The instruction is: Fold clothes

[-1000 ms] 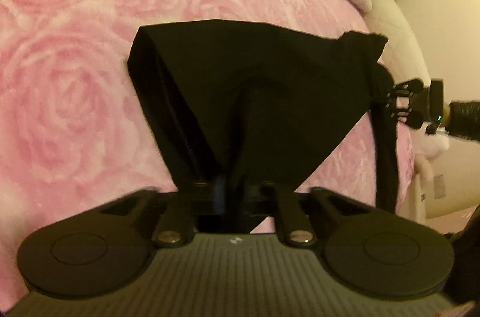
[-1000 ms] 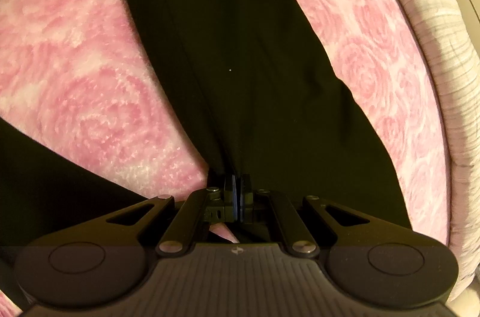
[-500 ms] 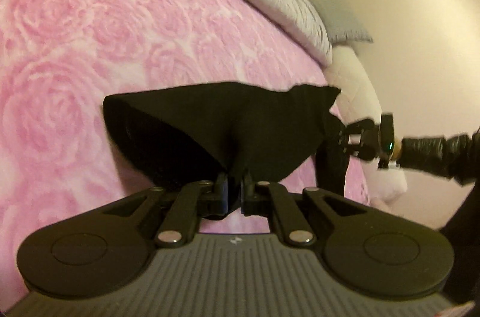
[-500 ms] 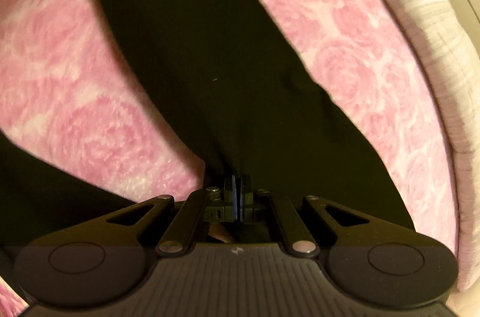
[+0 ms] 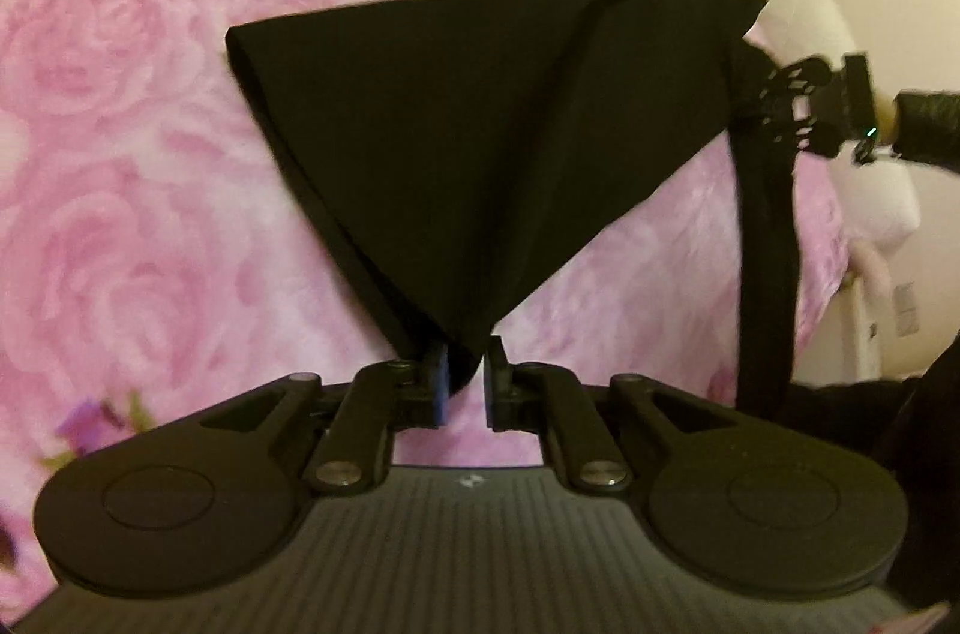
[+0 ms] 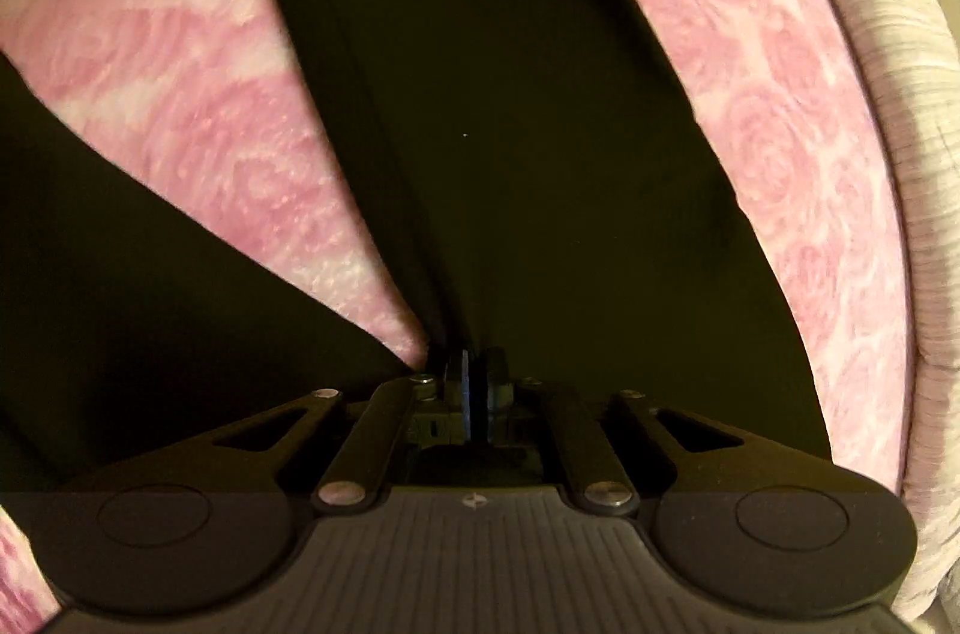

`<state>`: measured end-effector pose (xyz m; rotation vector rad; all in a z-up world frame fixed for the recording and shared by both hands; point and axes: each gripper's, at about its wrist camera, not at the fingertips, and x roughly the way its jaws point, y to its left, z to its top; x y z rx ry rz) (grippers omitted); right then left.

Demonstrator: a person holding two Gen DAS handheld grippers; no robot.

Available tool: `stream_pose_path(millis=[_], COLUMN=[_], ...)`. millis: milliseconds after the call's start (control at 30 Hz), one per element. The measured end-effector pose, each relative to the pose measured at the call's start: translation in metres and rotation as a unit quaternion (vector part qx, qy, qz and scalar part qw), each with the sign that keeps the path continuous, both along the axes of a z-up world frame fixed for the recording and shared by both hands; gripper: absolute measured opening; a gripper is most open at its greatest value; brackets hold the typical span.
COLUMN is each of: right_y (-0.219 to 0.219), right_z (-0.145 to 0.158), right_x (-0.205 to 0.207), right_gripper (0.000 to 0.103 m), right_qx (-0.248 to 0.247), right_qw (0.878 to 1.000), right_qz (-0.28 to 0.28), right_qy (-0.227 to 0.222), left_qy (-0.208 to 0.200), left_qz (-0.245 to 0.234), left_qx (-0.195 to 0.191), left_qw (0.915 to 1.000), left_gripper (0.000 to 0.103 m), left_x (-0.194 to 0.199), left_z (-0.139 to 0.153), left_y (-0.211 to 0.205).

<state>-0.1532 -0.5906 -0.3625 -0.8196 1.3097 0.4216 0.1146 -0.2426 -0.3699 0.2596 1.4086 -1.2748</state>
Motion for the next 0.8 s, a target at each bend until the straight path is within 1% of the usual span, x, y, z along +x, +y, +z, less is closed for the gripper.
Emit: stream_pose_path(millis=[33, 67, 133, 200, 233, 267, 333, 367, 467, 533, 567, 600, 667, 700, 733, 767, 800], right_y=[0.000, 0.000, -0.001, -0.001, -0.002, -0.005, -0.012, -0.015, -0.025, -0.034, -0.040, -0.045, -0.058, -0.064, -0.070, -0.076, -0.083], right_z=[0.004, 0.009, 0.023, 0.039, 0.047, 0.052, 0.052, 0.048, 0.038, 0.027, 0.021, 0.015, 0.005, 0.001, -0.001, -0.003, -0.005], right_x=[0.001, 0.002, 0.006, 0.012, 0.018, 0.026, 0.049, 0.062, 0.096, 0.116, 0.125, 0.131, 0.143, 0.149, 0.154, 0.161, 0.168], right_gripper=[0.021, 0.025, 0.025, 0.026, 0.027, 0.032, 0.036, 0.036, 0.037, 0.042, 0.047, 0.051, 0.055, 0.057, 0.057, 0.057, 0.057], right_qx=[0.004, 0.012, 0.030, 0.048, 0.058, 0.065, 0.075, 0.079, 0.087, 0.082, 0.075, 0.068, 0.058, 0.055, 0.057, 0.062, 0.068], right_qw=[1.000, 1.000, 0.999, 0.998, 0.998, 0.996, 0.994, 0.994, 0.992, 0.993, 0.994, 0.996, 0.997, 0.997, 0.998, 0.997, 0.997], right_qz=[-0.002, -0.007, -0.018, -0.023, -0.027, -0.033, -0.048, -0.052, -0.059, -0.057, -0.052, -0.045, -0.034, -0.032, -0.030, -0.032, -0.035], right_qy=[0.003, 0.006, 0.005, -0.016, -0.030, -0.043, -0.057, -0.060, -0.064, -0.058, -0.054, -0.048, -0.037, -0.032, -0.029, -0.028, -0.026], left_qy=[0.003, 0.003, 0.000, -0.026, -0.041, -0.055, -0.084, -0.098, -0.128, -0.147, -0.156, -0.162, -0.178, -0.186, -0.194, -0.197, -0.200], left_qz=[0.001, 0.004, 0.010, 0.022, 0.028, 0.034, 0.047, 0.053, -0.001, -0.040, -0.059, -0.080, -0.109, -0.123, -0.137, -0.143, -0.146], left_qx=[0.005, 0.010, 0.018, 0.009, 0.004, -0.001, -0.012, -0.017, 0.003, 0.018, 0.025, 0.035, 0.047, 0.053, 0.058, 0.058, 0.057], left_qw=[1.0000, 0.9999, 0.9998, 0.9994, 0.9988, 0.9979, 0.9953, 0.9936, 0.9918, 0.9882, 0.9856, 0.9828, 0.9768, 0.9733, 0.9696, 0.9681, 0.9673], left_gripper=[0.013, 0.024, 0.033, 0.034, 0.038, 0.045, 0.052, 0.052, 0.052, 0.052, 0.052, 0.051, 0.047, 0.044, 0.030, 0.016, 0.012], left_x=[0.002, 0.005, 0.013, 0.027, 0.035, 0.042, 0.057, 0.064, 0.074, 0.080, 0.083, 0.081, 0.076, 0.073, 0.071, 0.070, 0.069], left_z=[0.003, 0.008, 0.019, 0.026, 0.029, 0.032, 0.038, 0.041, 0.023, 0.010, 0.004, -0.004, -0.009, -0.011, -0.014, -0.011, -0.008], left_y=[0.003, 0.005, 0.011, 0.002, -0.004, -0.009, -0.020, -0.025, -0.057, -0.079, -0.090, -0.097, -0.101, -0.103, -0.105, -0.106, -0.107])
